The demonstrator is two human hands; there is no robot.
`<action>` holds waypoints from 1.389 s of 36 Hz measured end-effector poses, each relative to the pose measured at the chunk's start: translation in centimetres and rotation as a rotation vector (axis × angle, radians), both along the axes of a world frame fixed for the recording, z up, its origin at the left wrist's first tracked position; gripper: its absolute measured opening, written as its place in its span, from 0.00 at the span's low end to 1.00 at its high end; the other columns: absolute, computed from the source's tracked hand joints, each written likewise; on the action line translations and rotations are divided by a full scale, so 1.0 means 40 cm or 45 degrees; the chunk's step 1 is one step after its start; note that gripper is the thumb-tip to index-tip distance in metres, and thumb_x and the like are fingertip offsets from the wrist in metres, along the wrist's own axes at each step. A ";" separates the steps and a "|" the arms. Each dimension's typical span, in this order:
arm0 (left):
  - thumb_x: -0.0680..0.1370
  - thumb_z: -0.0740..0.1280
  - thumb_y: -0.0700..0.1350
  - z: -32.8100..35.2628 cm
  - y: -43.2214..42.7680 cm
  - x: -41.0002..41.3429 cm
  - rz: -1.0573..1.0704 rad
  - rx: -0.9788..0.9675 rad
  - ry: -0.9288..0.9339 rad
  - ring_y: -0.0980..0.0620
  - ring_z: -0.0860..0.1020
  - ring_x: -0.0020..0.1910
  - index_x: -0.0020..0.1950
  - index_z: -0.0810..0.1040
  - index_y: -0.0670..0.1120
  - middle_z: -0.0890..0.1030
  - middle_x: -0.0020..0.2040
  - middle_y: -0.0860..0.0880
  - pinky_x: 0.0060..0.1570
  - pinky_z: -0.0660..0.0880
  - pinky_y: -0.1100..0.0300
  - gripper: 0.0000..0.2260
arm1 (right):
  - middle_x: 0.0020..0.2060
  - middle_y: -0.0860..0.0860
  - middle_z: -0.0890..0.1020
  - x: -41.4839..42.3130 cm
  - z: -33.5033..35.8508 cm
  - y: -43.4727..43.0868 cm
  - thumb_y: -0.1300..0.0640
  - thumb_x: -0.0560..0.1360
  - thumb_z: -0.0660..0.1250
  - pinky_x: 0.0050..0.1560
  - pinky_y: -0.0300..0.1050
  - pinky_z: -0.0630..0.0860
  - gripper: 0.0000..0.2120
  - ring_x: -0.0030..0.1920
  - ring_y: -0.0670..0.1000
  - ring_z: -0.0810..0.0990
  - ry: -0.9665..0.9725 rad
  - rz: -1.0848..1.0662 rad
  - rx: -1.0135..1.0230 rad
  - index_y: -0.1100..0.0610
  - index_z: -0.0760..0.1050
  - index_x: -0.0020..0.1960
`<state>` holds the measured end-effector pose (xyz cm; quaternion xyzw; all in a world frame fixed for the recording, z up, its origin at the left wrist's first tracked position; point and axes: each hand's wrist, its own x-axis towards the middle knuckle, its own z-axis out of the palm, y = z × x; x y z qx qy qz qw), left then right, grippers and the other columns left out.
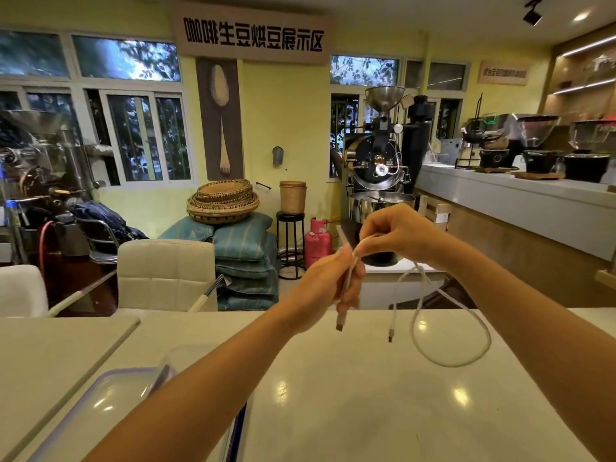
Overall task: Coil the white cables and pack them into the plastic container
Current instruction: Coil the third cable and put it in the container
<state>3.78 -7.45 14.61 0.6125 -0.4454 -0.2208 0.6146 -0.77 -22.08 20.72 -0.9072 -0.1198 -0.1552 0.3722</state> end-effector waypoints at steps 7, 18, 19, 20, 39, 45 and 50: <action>0.81 0.49 0.44 0.028 0.015 -0.020 -0.215 -0.135 0.171 0.57 0.65 0.22 0.38 0.70 0.44 0.67 0.23 0.54 0.32 0.69 0.63 0.16 | 0.22 0.45 0.75 0.021 -0.042 -0.045 0.58 0.69 0.67 0.28 0.32 0.66 0.05 0.23 0.40 0.68 0.104 0.126 0.477 0.57 0.76 0.35; 0.81 0.51 0.41 0.081 -0.015 0.014 -0.059 -0.312 0.135 0.56 0.75 0.25 0.42 0.69 0.43 0.77 0.25 0.52 0.36 0.75 0.62 0.11 | 0.23 0.51 0.69 0.051 -0.209 0.120 0.66 0.78 0.53 0.25 0.35 0.63 0.17 0.26 0.48 0.65 0.185 -0.052 0.890 0.57 0.65 0.32; 0.81 0.51 0.41 0.084 -0.018 0.021 0.006 -0.287 0.056 0.56 0.75 0.26 0.42 0.69 0.43 0.77 0.26 0.52 0.39 0.75 0.62 0.11 | 0.25 0.52 0.69 0.047 -0.222 0.133 0.65 0.79 0.54 0.28 0.37 0.63 0.15 0.27 0.48 0.65 0.228 -0.027 0.779 0.56 0.67 0.34; 0.82 0.51 0.41 0.087 -0.021 0.029 0.072 -0.255 -0.026 0.56 0.76 0.27 0.42 0.68 0.44 0.77 0.27 0.52 0.39 0.75 0.62 0.11 | 0.27 0.51 0.69 0.043 -0.235 0.143 0.64 0.79 0.55 0.30 0.37 0.64 0.13 0.28 0.47 0.66 0.284 -0.014 0.645 0.56 0.71 0.38; 0.81 0.52 0.41 -0.011 0.009 0.089 0.441 0.359 -0.535 0.51 0.70 0.30 0.34 0.64 0.47 0.72 0.31 0.47 0.33 0.69 0.61 0.15 | 0.29 0.45 0.71 -0.077 -0.041 0.073 0.59 0.77 0.59 0.27 0.26 0.67 0.11 0.29 0.41 0.67 0.402 -0.100 -0.444 0.62 0.77 0.51; 0.81 0.51 0.42 -0.028 0.019 0.044 0.158 0.386 -0.373 0.61 0.66 0.18 0.37 0.67 0.42 0.70 0.26 0.50 0.25 0.67 0.65 0.14 | 0.33 0.45 0.75 -0.056 0.007 0.006 0.57 0.76 0.61 0.39 0.30 0.68 0.10 0.34 0.41 0.71 0.181 -0.215 -0.738 0.61 0.78 0.51; 0.82 0.49 0.41 -0.011 0.025 0.022 -0.063 0.303 -0.221 0.60 0.66 0.19 0.36 0.69 0.44 0.69 0.21 0.55 0.30 0.69 0.65 0.17 | 0.45 0.56 0.84 -0.034 0.009 -0.025 0.56 0.76 0.62 0.52 0.44 0.76 0.11 0.45 0.53 0.81 0.017 -0.317 -0.941 0.61 0.79 0.52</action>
